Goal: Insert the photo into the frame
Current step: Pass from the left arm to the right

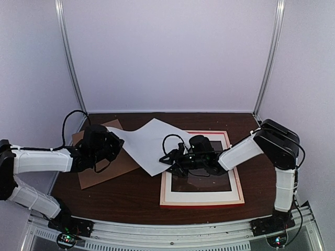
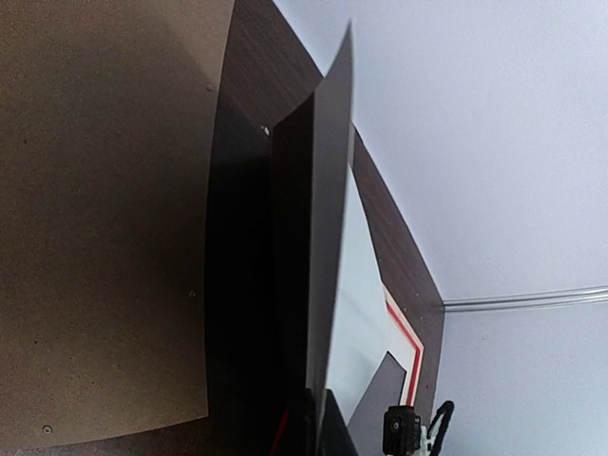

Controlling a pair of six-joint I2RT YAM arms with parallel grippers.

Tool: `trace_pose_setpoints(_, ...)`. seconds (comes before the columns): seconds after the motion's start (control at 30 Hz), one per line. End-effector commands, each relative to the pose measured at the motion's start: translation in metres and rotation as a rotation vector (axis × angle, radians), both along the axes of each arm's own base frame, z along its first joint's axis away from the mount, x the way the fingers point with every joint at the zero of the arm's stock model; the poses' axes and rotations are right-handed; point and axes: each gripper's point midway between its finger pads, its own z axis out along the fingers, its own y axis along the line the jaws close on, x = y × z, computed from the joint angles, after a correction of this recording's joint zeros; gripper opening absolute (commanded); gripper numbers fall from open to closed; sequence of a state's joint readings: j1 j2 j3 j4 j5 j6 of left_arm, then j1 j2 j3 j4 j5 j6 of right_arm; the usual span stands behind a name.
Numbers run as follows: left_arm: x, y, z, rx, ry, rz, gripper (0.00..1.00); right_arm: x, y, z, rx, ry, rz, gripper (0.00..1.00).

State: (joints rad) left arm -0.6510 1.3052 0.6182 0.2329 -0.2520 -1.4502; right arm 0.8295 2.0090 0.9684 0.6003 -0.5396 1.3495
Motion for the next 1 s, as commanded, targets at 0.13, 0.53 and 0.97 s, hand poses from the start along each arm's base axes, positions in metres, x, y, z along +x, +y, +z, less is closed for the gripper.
trace_pose_setpoints(0.13, -0.013, 0.002, -0.010, -0.005, 0.013, -0.010, 0.00, 0.029, -0.010, 0.011, 0.011, -0.062, -0.088, 0.51)
trace_pose_setpoints(0.53, -0.022, -0.002, -0.025, 0.008, 0.041, -0.035, 0.00, 0.054, -0.036, 0.021, -0.045, -0.113, -0.149, 0.39)
trace_pose_setpoints(0.97, -0.027, -0.014, -0.040, 0.012, 0.070, -0.080, 0.04, 0.072, -0.059, 0.020, -0.100, -0.135, -0.177, 0.21)
